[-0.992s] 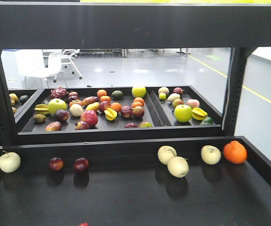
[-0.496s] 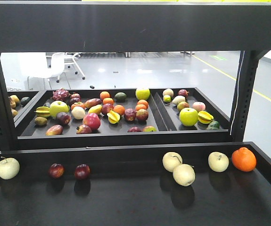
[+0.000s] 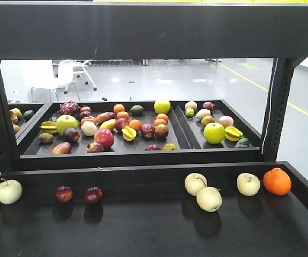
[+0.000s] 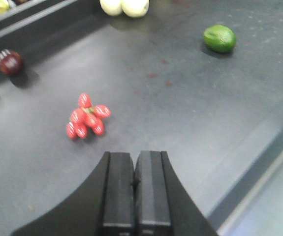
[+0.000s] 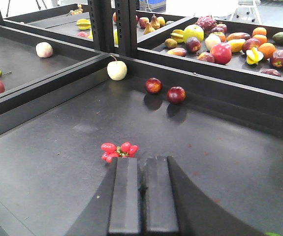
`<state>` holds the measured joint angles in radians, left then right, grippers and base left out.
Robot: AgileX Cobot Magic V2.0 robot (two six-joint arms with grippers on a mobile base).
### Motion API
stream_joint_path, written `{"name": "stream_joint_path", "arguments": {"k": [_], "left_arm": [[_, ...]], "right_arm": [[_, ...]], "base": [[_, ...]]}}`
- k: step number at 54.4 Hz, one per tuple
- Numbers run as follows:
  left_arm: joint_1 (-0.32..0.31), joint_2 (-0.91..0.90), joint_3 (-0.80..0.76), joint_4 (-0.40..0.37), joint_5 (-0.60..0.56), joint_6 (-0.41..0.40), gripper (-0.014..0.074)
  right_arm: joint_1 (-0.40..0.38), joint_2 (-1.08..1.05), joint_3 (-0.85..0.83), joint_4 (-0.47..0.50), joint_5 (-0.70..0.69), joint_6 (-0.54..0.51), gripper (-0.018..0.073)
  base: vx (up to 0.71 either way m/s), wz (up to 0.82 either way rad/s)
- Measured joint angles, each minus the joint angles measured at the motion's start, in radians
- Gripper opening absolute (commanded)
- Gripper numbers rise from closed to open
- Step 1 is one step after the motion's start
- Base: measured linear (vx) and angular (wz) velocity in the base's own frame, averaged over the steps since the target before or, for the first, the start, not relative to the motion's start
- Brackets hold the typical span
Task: Pick snacks and fruit into basket
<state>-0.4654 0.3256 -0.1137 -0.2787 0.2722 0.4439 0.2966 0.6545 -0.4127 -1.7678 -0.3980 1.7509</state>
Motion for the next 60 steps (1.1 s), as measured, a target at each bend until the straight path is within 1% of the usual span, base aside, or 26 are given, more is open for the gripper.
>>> {"name": "stream_joint_path", "arguments": {"k": [7,17,25,35,37,42,46,51,60], "left_arm": [[0.0,0.0,0.0,0.003,-0.064,0.003,-0.0002],[0.0,0.0,0.0,0.003,-0.085,0.005,-0.0002],[0.0,0.0,0.0,0.001,-0.175,0.006,-0.0002],[0.0,0.0,0.0,0.0,-0.214,0.005,-0.0002],[0.0,0.0,0.0,-0.006,-0.232,0.002,-0.0001],[0.0,0.0,-0.004,-0.035,-0.307,-0.034,-0.0001],[0.0,0.004,-0.034,-0.048,-0.364,-0.057,0.0],[0.0,0.027,-0.103,-0.054,-0.397,-0.057,0.0],[0.0,0.132,-0.248,-0.057,-0.394,-0.047,0.0]], "right_arm": [[0.0,0.0,0.0,0.0,0.0,0.0,-0.0009],[0.0,0.0,0.0,0.0,0.0,0.0,-0.0009],[0.0,0.0,0.0,0.0,0.0,0.0,-0.0009],[0.0,0.0,0.0,0.0,0.001,0.0,-0.0009],[0.0,0.0,0.0,0.0,0.001,0.0,-0.0009],[0.0,0.0,0.0,0.0,0.001,0.0,-0.0009],[0.0,0.0,0.0,0.0,0.001,0.0,-0.0009],[0.0,0.0,0.0,0.0,0.001,0.0,-0.0009],[0.0,0.0,0.0,0.0,0.001,0.0,-0.0009]], "base": [[0.0,0.0],[0.0,0.0],[0.0,0.0],[0.0,0.0],[0.0,0.0],[0.0,0.0],[0.0,0.0],[0.0,0.0],[0.0,0.0]]}}
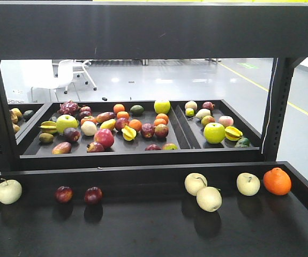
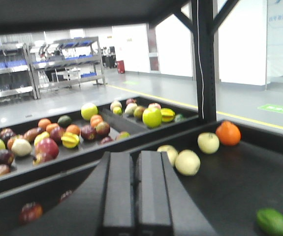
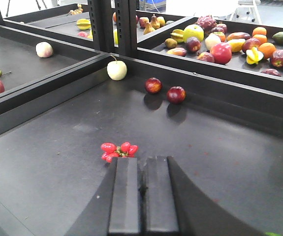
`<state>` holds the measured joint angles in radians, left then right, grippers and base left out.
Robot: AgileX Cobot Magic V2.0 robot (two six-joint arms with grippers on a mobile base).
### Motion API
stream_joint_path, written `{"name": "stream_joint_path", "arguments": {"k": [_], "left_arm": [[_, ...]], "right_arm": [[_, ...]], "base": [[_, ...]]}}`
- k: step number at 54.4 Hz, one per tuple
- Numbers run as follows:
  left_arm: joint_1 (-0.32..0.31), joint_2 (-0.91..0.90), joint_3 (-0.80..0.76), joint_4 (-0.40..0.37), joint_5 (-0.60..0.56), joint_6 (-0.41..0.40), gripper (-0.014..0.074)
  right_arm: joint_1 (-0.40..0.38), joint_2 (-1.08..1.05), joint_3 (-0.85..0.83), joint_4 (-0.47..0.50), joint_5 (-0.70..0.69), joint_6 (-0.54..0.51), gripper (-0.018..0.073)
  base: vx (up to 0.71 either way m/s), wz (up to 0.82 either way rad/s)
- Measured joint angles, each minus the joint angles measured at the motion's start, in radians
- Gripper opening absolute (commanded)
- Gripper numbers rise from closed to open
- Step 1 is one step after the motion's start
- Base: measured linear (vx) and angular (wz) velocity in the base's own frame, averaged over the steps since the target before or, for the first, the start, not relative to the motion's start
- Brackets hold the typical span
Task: Pick snacks and fruit into basket
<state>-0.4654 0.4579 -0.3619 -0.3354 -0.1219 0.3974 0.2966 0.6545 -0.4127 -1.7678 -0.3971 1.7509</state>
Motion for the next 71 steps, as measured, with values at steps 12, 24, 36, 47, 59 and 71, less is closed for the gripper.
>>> {"name": "stream_joint_path", "arguments": {"k": [12,24,36,47,59,71], "left_arm": [[0.0,0.202,-0.182,0.0,0.044,0.0,0.0],[0.009,0.427,-0.298,0.0,0.054,0.001,0.0],[0.065,0.613,-0.396,0.0,0.058,0.001,0.0],[0.115,0.742,-0.473,0.0,0.06,0.001,0.0008],[0.126,0.897,-0.587,0.003,0.069,0.079,0.0108],[0.128,1.046,-0.689,0.001,0.069,0.122,0.0347]], "right_arm": [[0.0,0.0,0.0,0.0,-0.001,0.0,-0.0009],[0.0,0.0,0.0,0.0,-0.001,0.0,-0.0009],[0.0,0.0,0.0,0.0,-0.001,0.0,-0.0009],[0.0,0.0,0.0,0.0,-0.001,0.0,-0.0009],[0.0,0.0,0.0,0.0,-0.001,0.0,-0.0009],[0.0,0.0,0.0,0.0,-0.001,0.0,-0.0009]], "base": [[0.0,0.0],[0.0,0.0],[0.0,0.0],[0.0,0.0],[0.0,0.0],[0.0,0.0]]}}
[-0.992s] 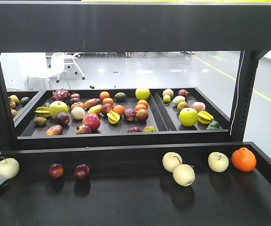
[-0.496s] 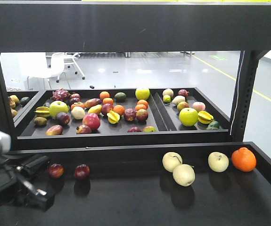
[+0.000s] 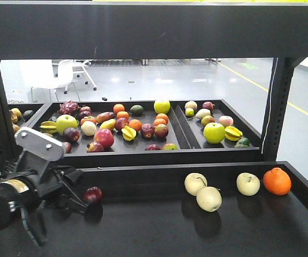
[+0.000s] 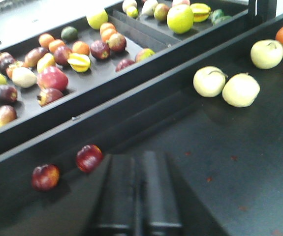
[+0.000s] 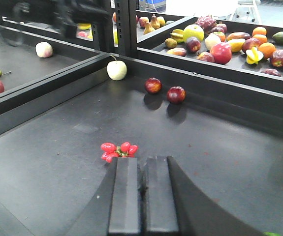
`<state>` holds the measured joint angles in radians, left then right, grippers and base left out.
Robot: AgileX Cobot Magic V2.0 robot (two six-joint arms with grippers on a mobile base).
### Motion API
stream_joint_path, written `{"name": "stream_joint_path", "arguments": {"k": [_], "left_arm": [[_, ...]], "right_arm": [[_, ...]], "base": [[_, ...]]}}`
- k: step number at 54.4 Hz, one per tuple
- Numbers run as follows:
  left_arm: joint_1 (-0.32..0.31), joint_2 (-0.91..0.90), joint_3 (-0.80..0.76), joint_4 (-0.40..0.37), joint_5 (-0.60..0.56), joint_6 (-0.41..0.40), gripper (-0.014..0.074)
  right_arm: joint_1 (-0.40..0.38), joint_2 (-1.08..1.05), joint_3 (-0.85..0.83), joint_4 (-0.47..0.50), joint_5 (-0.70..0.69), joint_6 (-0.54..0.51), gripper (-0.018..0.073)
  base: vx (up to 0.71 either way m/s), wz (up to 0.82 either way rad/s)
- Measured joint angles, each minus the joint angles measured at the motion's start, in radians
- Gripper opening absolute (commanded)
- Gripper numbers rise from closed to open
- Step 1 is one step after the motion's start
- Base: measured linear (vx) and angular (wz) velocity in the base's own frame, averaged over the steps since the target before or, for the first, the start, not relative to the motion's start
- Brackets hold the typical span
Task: Pick snacks and fruit into basket
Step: 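Reach left gripper down over the red chili cluster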
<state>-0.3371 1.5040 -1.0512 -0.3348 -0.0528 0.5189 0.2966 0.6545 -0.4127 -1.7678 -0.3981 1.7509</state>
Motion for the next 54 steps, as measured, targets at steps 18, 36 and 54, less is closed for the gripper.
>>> {"name": "stream_joint_path", "arguments": {"k": [18,36,54], "left_arm": [[0.04,0.139,-0.01,-0.06,0.053,-0.048,0.0606],[0.051,0.286,-0.01,-0.075,0.126,-0.095,0.0605],[0.051,0.385,-0.013,-0.08,0.139,-0.095,0.0601]], "right_arm": [[0.0,0.0,0.0,0.0,0.0,0.0,-0.0009],[0.0,0.0,0.0,0.0,0.0,0.0,-0.0009],[0.0,0.0,0.0,0.0,0.0,0.0,-0.0009]], "base": [[0.0,0.0],[0.0,0.0],[0.0,0.0]]}}
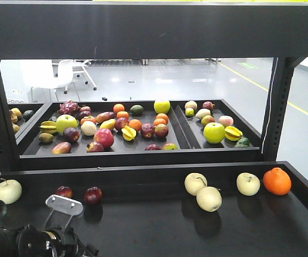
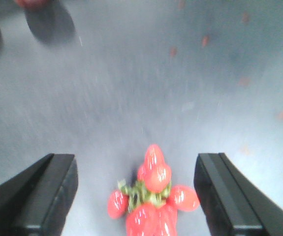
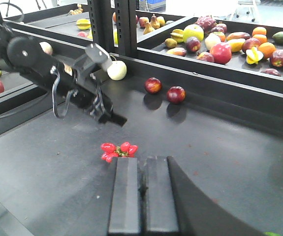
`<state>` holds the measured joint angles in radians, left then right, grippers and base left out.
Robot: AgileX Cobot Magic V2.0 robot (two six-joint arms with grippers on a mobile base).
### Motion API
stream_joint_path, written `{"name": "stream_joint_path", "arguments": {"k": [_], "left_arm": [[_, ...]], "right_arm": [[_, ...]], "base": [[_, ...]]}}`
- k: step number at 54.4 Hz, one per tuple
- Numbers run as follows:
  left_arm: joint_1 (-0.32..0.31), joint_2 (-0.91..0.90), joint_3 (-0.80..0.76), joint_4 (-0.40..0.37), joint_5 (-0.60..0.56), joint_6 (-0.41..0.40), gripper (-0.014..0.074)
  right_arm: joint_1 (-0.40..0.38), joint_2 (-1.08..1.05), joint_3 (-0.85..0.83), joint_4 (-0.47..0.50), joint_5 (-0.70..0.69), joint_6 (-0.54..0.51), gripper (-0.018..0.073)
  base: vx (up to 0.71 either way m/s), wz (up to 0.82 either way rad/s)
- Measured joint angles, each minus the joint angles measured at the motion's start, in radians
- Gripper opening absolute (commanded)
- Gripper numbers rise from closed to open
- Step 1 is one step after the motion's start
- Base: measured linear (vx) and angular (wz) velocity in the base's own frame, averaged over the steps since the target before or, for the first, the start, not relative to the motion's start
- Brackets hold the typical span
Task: Pick snacks and fruit into basket
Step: 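Reach left gripper down over the red chili cluster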
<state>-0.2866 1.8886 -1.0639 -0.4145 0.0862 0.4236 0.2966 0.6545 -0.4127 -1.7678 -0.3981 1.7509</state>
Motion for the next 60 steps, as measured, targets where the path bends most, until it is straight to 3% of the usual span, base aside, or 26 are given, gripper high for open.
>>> {"name": "stream_joint_path", "arguments": {"k": [17,60], "left_arm": [[0.0,0.079,0.0,-0.093,0.025,0.0,0.0594],[0.0,0.165,-0.007,-0.098,0.005,0.0,0.0594]], "right_arm": [[0.0,0.0,0.0,0.0,0.0,0.0,-0.0009],[0.0,0.0,0.0,0.0,0.0,0.0,-0.0009]], "base": [[0.0,0.0],[0.0,0.0]]}}
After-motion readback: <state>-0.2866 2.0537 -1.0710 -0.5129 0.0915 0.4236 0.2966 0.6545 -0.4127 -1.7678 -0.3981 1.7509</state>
